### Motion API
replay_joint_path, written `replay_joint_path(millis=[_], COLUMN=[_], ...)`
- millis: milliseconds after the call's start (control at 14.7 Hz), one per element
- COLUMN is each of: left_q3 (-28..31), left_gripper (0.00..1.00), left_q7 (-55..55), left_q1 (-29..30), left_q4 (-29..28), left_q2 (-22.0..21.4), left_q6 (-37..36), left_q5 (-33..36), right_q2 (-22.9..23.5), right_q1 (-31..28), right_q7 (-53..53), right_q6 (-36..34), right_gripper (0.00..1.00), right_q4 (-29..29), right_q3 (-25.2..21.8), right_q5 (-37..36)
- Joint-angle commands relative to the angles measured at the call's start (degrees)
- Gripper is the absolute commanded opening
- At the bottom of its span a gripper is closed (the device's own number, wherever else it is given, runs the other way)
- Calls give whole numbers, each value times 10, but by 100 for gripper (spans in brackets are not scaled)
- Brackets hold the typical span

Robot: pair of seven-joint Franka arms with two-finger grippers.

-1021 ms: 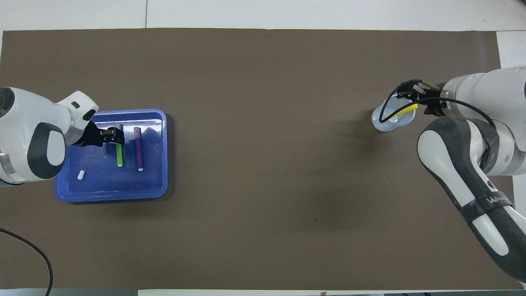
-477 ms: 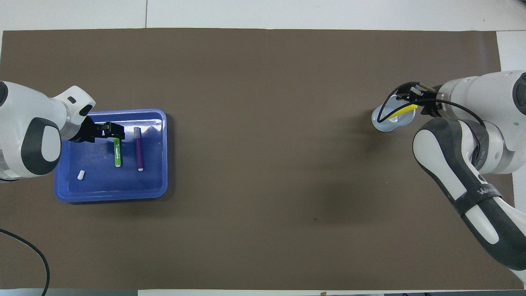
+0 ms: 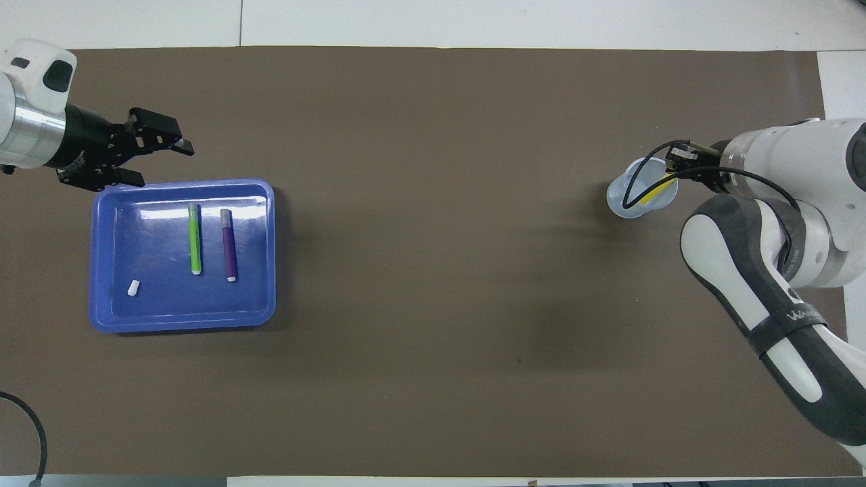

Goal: Right arm passes pens to left for tray arrangement
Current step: 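Lift the yellow pen toward center while the left gripper reaches over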

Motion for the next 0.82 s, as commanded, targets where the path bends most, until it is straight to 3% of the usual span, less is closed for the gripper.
replay_joint_path(millis=[0, 408, 749], left_q3=[-8, -33, -41], left_gripper=[100, 100, 100], left_q7=[-97, -359, -539], left_q1=[-2, -2, -14], left_q4=[-1, 0, -5], left_q2=[-36, -73, -79], left_q6=[-13, -5, 40], left_q5=[-32, -125, -167], right_q2=[-2, -52, -75], right_q1=[2, 3, 3], right_q7=[-10, -4, 55], right_q6=[8, -30, -193], right_gripper=[0, 0, 0], right_q4=[-2, 30, 149], right_q3=[-3, 8, 38], right_q5=[-4, 2, 6])
